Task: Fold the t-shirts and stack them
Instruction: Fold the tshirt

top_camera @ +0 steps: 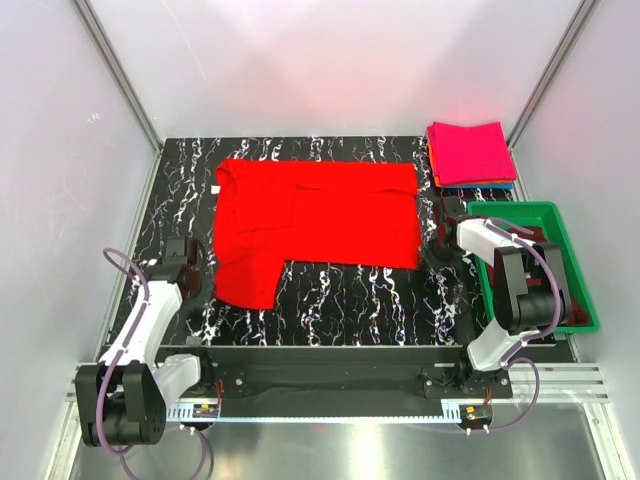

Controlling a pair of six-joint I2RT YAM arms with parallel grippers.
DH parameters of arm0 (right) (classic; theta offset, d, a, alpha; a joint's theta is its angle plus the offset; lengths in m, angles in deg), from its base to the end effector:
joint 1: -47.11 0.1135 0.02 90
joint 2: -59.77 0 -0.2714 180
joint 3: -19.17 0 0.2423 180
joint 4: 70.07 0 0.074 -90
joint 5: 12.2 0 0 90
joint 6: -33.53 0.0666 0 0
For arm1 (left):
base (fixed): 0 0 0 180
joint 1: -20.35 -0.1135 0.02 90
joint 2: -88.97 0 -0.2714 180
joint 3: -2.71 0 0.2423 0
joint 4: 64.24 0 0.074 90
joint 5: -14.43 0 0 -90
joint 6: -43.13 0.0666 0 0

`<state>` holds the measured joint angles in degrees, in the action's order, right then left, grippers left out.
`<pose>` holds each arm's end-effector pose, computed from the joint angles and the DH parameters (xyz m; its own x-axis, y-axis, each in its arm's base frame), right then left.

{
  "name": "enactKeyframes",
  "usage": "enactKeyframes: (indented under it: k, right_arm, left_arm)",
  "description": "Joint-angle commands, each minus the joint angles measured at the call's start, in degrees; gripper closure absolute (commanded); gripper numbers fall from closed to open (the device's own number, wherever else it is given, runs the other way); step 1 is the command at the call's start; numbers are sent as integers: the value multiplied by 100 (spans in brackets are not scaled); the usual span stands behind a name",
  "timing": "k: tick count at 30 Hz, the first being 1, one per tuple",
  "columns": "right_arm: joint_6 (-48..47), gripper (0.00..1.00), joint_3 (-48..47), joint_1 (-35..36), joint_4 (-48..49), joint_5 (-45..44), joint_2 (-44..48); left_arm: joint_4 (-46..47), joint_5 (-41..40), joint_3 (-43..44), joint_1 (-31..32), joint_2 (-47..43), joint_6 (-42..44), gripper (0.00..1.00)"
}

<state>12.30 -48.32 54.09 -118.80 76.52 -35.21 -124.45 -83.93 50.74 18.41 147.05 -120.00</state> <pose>0.2900 0.0340 0.1355 -0.4574 0.8829 -0.1065 0.8565 0.4696 0.2142 0.1619 0.0152 0.1699 -0.1940 -0.9539 -0.2290 -0.9242 0.2560 -0.2835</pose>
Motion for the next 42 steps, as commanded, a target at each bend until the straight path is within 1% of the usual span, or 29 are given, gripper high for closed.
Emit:
enactKeyframes:
  k: [1, 7, 13, 19, 23, 27, 28, 31, 35, 37, 42]
  right_arm:
    - [-232, 100, -213, 40, -146, -531, 32]
    - [-584, 100, -618, 40, -244, -584, 6]
    - [-1041, 100, -1162, 40, -305, -461, -240]
    - [-1349, 100, -1865, 57, -454, -320, -565]
    - [-1647, 100, -2514, 49, -542, -346, -785]
    - [-1858, 100, -3095, 49, -700, -355, -1101]
    - [-1902, 100, -3227, 49, -735, -382, -1250]
    - [-2061, 100, -3746, 49, -858, -443, -1592]
    - [-2254, 100, -4457, 40, -1025, -540, -2015]
    - [-2298, 100, -4738, 31, -1096, -557, -2261]
    - [-2386, 100, -5012, 22, -1070, -645, -2578]
  left_arm:
    - [-10, -210, 462, 0, -122, 35, 100]
    - [-106, -403, 1103, -9, 159, 184, 100]
    - [25, -351, 1491, 0, 519, 219, 100]
    - [130, -316, 2018, 0, 958, 333, 100]
    - [245, -271, 2404, 9, 1336, 430, 100]
    - [385, -280, 2922, 0, 1932, 579, 100]
    - [377, -298, 3228, -9, 2065, 667, 100]
    - [350, -298, 3678, -9, 2549, 781, 100]
    - [324, -193, 4407, -17, 3146, 800, 100]
    - [333, -131, 4584, -18, 3462, 808, 100]
    - [219, -149, 5286, -17, 4017, 949, 100]
